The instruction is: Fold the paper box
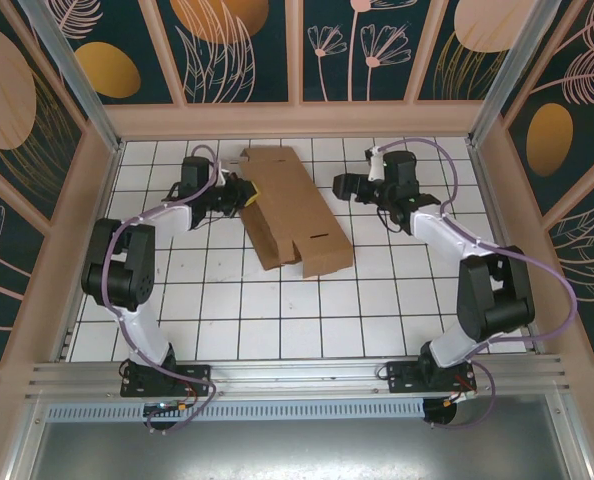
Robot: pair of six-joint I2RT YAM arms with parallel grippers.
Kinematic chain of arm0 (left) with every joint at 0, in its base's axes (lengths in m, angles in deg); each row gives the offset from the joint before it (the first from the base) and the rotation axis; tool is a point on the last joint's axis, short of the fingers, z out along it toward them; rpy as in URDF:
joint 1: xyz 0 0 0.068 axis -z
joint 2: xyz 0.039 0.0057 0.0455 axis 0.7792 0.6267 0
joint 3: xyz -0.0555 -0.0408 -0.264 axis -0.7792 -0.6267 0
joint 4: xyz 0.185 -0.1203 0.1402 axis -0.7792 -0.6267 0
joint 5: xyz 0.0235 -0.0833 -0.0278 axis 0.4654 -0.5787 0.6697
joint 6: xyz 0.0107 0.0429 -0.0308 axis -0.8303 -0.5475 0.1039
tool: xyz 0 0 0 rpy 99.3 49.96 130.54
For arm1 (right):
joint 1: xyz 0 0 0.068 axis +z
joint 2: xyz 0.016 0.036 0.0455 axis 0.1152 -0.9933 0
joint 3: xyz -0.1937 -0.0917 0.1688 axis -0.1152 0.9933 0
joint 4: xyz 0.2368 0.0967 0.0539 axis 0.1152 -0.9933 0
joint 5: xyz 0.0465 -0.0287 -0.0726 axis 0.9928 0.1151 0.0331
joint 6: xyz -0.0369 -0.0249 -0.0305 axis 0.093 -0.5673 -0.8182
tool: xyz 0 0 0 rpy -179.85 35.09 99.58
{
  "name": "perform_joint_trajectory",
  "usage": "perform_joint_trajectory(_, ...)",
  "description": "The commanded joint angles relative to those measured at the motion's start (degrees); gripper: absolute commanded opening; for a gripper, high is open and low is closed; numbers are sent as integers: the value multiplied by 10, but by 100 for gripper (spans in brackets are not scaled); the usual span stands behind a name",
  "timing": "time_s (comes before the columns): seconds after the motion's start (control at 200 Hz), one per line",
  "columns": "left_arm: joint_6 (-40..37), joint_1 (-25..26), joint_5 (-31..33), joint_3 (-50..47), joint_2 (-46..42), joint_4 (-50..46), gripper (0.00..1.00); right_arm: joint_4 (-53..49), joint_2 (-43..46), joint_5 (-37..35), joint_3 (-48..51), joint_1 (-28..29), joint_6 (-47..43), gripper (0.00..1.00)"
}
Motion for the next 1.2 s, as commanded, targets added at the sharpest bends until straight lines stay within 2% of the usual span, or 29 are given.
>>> perform_joint_trajectory(0.0, 42, 32, 21, 28, -25, 17, 0, -49, -57, 17, -44, 16, -15, 91)
perform_joint_trajectory(0.085, 81, 51, 36, 23, -25, 54, 0, -67, -100, 39, -66, 17, -10, 89)
perform_joint_trajectory(0.23, 149, 62, 82, -8, -40, 127, 0, -80, -157, 126, -95, 15, -3, 87)
perform_joint_trajectory(0.38, 179, 67, 125, -3, -51, 127, 0, -62, -183, 257, -105, 16, 10, 87)
perform_joint_trajectory(0.51, 188, 77, 145, 17, -55, 110, 0, -70, -196, 303, -118, 21, 3, 87)
perform_joint_trajectory(0.57, 180, 82, 149, 32, -51, 108, 7, -55, -194, 314, -116, 20, 15, 87)
perform_joint_trajectory(0.711, 152, 91, 141, 122, 12, 78, 28, -17, -159, 249, -96, -1, 62, 89)
perform_joint_trajectory(0.791, 145, 95, 119, 205, 77, 62, 46, 3, -121, 183, -70, -30, 92, 90)
perform_joint_trajectory(0.861, 127, 107, 100, 287, 131, 34, 69, 10, -80, 112, -47, -56, 111, 90)
perform_joint_trajectory(0.896, 103, 114, 97, 332, 153, 2, 75, 9, -59, 80, -36, -68, 115, 91)
perform_joint_trajectory(0.981, 47, 124, 99, 401, 174, -67, 78, -2, -3, -13, -13, -91, 121, 91)
perform_joint_trajectory(1.091, -37, 120, 145, 386, 135, -109, 79, -15, 58, -104, 9, -100, 114, 90)
perform_joint_trajectory(1.156, -87, 112, 183, 359, 114, -142, 77, -11, 80, -98, 19, -95, 106, 86)
perform_joint_trajectory(1.196, -107, 106, 213, 356, 116, -189, 73, -15, 84, -90, 17, -82, 99, 77)
